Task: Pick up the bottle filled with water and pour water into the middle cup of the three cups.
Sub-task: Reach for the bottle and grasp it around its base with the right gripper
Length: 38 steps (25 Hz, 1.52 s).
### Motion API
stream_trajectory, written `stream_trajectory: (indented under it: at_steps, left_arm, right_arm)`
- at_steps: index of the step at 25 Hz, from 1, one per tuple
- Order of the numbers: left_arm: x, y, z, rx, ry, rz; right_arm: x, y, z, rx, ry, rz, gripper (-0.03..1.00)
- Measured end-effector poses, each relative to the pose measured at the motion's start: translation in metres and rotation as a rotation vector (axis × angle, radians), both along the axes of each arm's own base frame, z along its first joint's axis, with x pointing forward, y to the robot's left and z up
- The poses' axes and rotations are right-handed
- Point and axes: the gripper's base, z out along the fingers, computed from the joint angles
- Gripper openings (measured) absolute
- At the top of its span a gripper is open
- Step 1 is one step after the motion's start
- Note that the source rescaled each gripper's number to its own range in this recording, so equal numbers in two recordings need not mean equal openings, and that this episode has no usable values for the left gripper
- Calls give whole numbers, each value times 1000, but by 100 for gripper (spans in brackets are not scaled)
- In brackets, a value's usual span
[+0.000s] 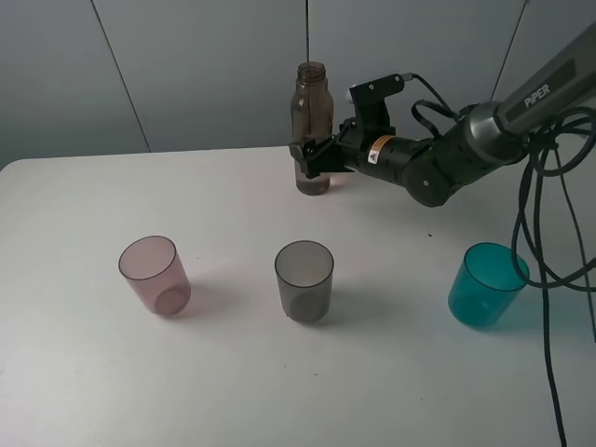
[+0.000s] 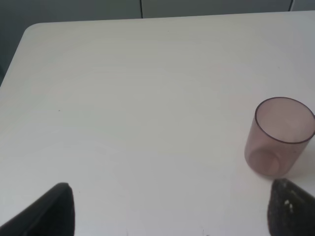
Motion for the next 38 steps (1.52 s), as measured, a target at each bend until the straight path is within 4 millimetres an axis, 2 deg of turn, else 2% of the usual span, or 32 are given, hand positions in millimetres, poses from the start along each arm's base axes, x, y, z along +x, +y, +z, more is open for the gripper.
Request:
stream_trajectory:
  at_steps: [6,23,38]
  left_arm:
    - [0,0,0,2,0,-1]
    - [0,0,0,5,0,-3]
    - [0,0,0,4,0,-2]
  right_arm:
    - [7,4,-10,0,3,15,100]
    - [34,16,-13,44,-40,9,100]
    - [33,17,-32,54,-14,9,100]
